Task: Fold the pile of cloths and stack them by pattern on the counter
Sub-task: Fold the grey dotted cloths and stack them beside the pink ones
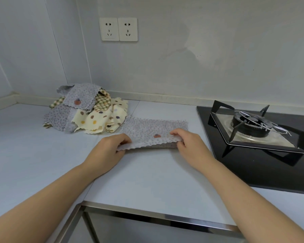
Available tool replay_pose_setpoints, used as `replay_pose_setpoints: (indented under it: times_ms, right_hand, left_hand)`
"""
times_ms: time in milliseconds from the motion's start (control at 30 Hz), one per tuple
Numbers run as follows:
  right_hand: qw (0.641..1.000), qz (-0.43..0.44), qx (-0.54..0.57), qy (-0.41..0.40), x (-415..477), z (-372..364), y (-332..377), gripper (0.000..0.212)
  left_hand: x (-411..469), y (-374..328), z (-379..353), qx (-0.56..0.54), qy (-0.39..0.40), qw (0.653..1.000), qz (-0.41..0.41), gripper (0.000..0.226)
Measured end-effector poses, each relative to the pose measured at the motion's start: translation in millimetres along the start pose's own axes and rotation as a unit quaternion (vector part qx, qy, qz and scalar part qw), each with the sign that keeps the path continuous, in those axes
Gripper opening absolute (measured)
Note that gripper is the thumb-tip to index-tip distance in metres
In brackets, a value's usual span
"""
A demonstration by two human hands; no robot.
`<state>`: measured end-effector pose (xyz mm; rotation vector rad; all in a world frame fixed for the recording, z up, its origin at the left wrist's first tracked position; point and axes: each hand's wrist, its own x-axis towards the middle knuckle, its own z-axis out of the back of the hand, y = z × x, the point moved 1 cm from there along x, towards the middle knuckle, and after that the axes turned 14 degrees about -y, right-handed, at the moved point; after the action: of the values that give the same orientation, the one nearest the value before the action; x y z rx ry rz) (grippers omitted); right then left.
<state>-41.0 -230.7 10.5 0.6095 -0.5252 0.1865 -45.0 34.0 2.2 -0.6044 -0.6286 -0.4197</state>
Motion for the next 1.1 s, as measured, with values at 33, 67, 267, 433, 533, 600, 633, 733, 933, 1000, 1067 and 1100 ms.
replay_pose_setpoints:
  times_ms: [33, 67, 267, 433, 533, 600, 633, 733, 933, 1000, 1067, 1100]
  right_hand:
    - [1.000, -0.012, 0.011, -0.011, 0, 2, -2, 0.038]
    - [0.999, -0.025, 0.025, -0.028, 1, 5, -4, 0.035]
    - [0.975, -0.135, 0.147, -0.100, 7, 17, -13, 0.015]
    - [0.956, -0.198, 0.195, -0.098, 12, 25, -18, 0.031]
    - [0.956, -0.213, 0.188, -0.077, 13, 26, -23, 0.032]
    - [0.960, -0.223, 0.165, -0.036, 13, 23, -26, 0.028]
    - [0.963, -0.223, 0.152, -0.018, 12, 21, -27, 0.028]
    - [0.973, -0.206, 0.107, -0.003, 10, 20, -26, 0.039]
    - [0.989, -0.145, 0.027, -0.032, 7, 18, -20, 0.039]
    - [0.991, -0.123, 0.022, -0.055, 8, 16, -17, 0.039]
    - [0.992, -0.111, 0.007, -0.063, 9, 13, -15, 0.041]
    - [0.992, -0.109, -0.005, -0.064, 9, 11, -14, 0.042]
  left_hand:
    - [1, 2, 1, -0.011, -0.025, 0.999, 0.022, 0.023]
    - [2, 2, 2, -0.027, -0.048, 0.997, 0.057, 0.019]
    - [8, 3, 5, -0.166, -0.122, 0.957, 0.206, 0.026]
    - [10, 9, 7, -0.162, -0.082, 0.948, 0.263, 0.049]
    - [12, 9, 7, -0.142, -0.008, 0.939, 0.315, 0.041]
    - [14, 7, 9, -0.119, 0.034, 0.933, 0.337, 0.033]
    - [15, 6, 10, -0.116, 0.050, 0.931, 0.344, 0.032]
    - [17, 4, 11, -0.079, 0.070, 0.937, 0.332, 0.032]
    - [12, -3, 6, 0.022, -0.024, 0.969, 0.244, 0.040]
    - [10, -7, 4, 0.047, -0.057, 0.975, 0.211, 0.041]
    - [9, -8, 1, 0.072, -0.072, 0.976, 0.191, 0.040]
    - [10, -7, -1, 0.082, -0.072, 0.976, 0.187, 0.040]
